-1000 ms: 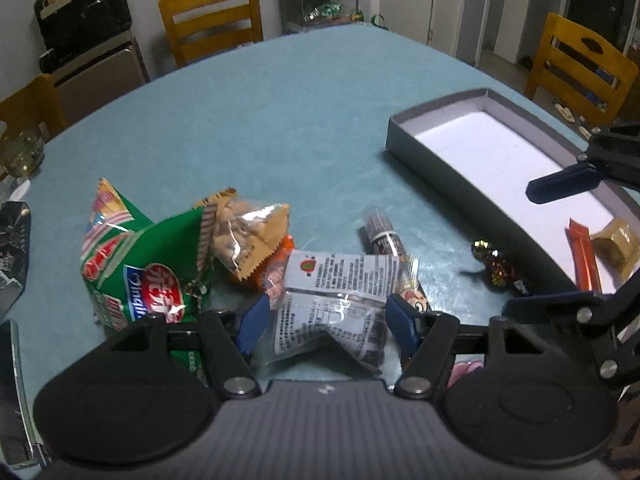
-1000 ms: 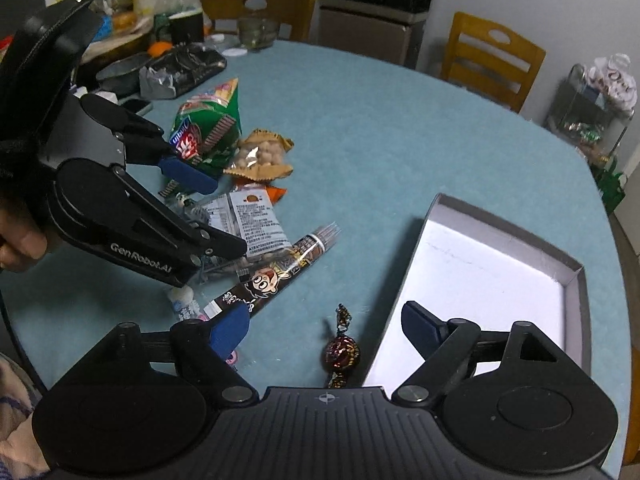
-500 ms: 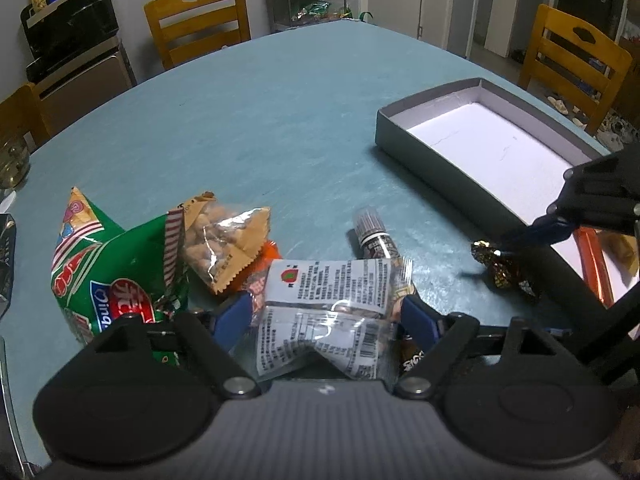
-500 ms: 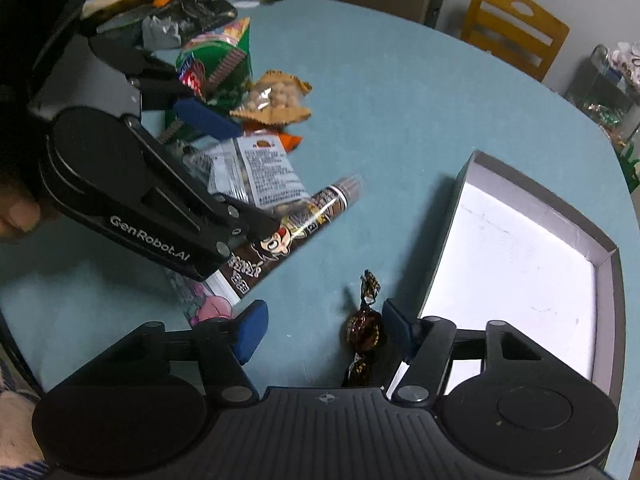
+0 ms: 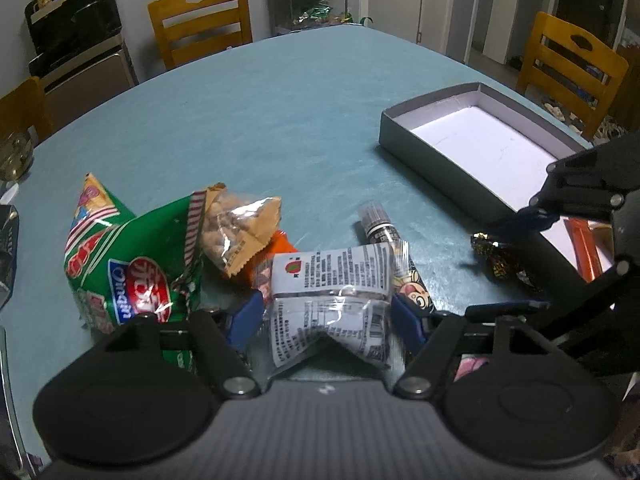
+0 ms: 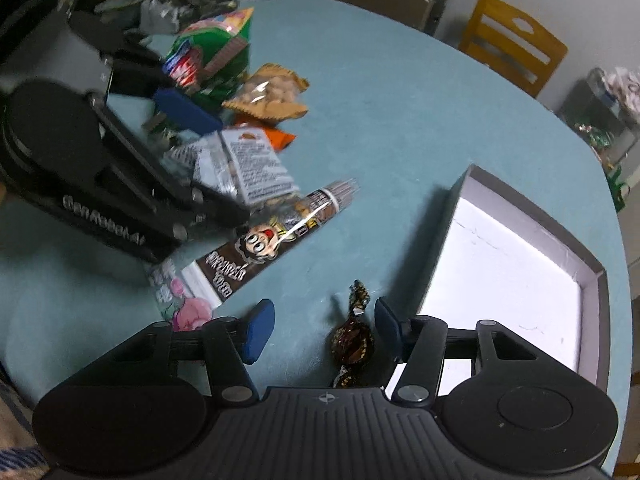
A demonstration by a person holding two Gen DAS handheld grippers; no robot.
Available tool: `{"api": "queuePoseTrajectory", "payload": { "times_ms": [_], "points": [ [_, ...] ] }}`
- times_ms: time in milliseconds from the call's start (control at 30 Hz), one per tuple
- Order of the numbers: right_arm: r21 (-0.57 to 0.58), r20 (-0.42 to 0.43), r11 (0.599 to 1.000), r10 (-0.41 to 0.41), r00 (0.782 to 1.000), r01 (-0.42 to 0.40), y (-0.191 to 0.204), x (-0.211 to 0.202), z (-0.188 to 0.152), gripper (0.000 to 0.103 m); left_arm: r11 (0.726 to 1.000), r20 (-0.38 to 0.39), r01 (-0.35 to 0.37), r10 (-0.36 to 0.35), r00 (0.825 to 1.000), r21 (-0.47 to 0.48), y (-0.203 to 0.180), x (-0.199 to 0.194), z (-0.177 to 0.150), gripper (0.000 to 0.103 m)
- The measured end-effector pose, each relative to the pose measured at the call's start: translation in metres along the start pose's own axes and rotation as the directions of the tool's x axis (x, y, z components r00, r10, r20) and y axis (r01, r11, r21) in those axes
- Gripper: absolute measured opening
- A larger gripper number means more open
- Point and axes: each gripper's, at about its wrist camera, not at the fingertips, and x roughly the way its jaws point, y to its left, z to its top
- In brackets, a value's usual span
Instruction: Organize snacks
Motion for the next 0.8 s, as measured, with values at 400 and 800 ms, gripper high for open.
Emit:
{"api": "queuePoseTrajectory", "payload": {
  "times_ms": [400, 800],
  "points": [
    [0.133, -0.052, 0.982, 0.14, 0.989, -0.132, -0.006, 0.002, -0.004, 0.054, 0.999, -0.027, 0.007, -0.008, 1.0, -0.034, 0.012, -0.017, -0.021, 0.056],
    [0.125, -0.064, 0.987, 0.112, 0.992, -0.103, -0.006, 0.002, -0.002, 0.052, 0.99, 0.024, 0.06, -0.057, 0.998, -0.129, 0.029, -0.026, -0.022, 0.055]
  ]
}}
